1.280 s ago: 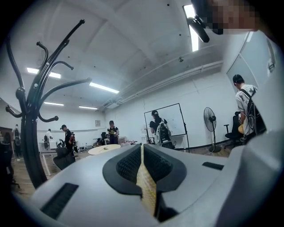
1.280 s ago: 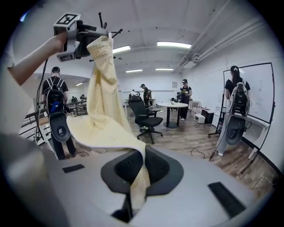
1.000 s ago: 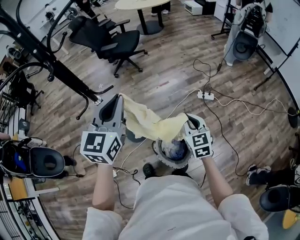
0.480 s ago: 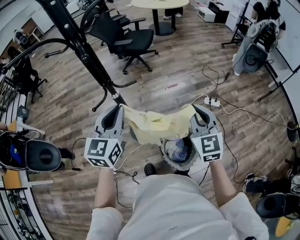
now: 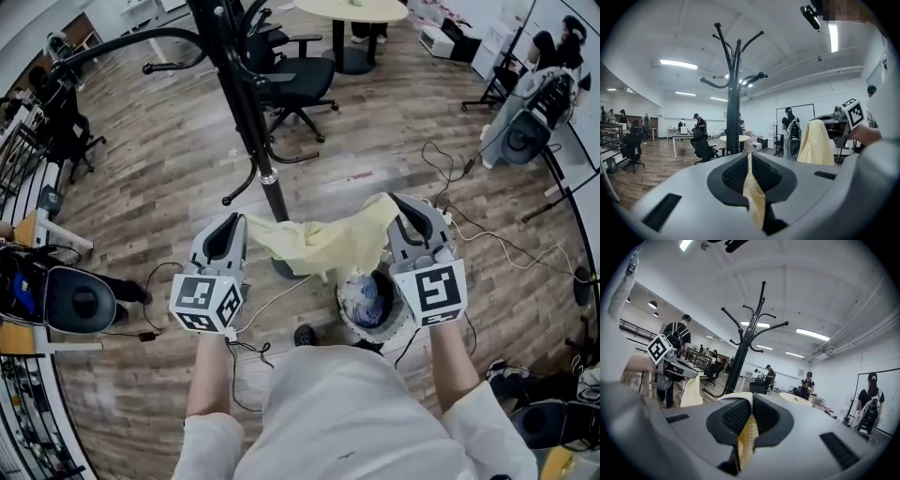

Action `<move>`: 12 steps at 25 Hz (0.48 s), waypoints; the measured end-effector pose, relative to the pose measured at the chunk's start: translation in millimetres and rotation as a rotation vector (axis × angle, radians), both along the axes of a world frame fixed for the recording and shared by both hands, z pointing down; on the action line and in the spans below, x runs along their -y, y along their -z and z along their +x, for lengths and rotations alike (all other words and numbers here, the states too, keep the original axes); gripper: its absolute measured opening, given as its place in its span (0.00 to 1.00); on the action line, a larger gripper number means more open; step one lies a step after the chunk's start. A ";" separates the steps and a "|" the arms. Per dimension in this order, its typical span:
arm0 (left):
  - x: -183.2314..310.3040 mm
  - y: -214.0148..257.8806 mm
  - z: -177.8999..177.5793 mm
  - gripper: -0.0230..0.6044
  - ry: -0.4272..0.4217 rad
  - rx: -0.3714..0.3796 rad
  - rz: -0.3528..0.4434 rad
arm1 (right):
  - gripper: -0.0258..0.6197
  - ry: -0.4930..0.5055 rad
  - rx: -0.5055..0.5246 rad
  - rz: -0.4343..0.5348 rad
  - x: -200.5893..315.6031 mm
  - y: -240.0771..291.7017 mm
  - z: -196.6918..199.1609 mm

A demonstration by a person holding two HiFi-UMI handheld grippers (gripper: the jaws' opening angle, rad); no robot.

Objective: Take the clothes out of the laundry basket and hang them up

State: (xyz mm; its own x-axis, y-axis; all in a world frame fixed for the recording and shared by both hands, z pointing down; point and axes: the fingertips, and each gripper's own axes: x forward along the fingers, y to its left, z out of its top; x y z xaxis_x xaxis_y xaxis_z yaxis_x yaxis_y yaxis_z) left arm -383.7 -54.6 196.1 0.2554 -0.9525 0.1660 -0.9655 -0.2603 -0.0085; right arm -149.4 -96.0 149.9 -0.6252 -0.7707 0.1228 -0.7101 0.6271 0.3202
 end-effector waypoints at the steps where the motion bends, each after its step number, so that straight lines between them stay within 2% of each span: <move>1: -2.5 -1.4 -8.6 0.09 0.005 -0.003 -0.001 | 0.06 0.004 0.004 0.013 -1.4 6.0 -7.7; 7: -12.3 6.2 -53.3 0.09 0.017 -0.015 0.025 | 0.06 0.037 0.005 0.099 -9.0 46.5 -51.6; 12: -11.6 20.6 -52.0 0.09 -0.049 -0.020 0.048 | 0.06 0.067 -0.035 0.180 -17.2 83.5 -80.5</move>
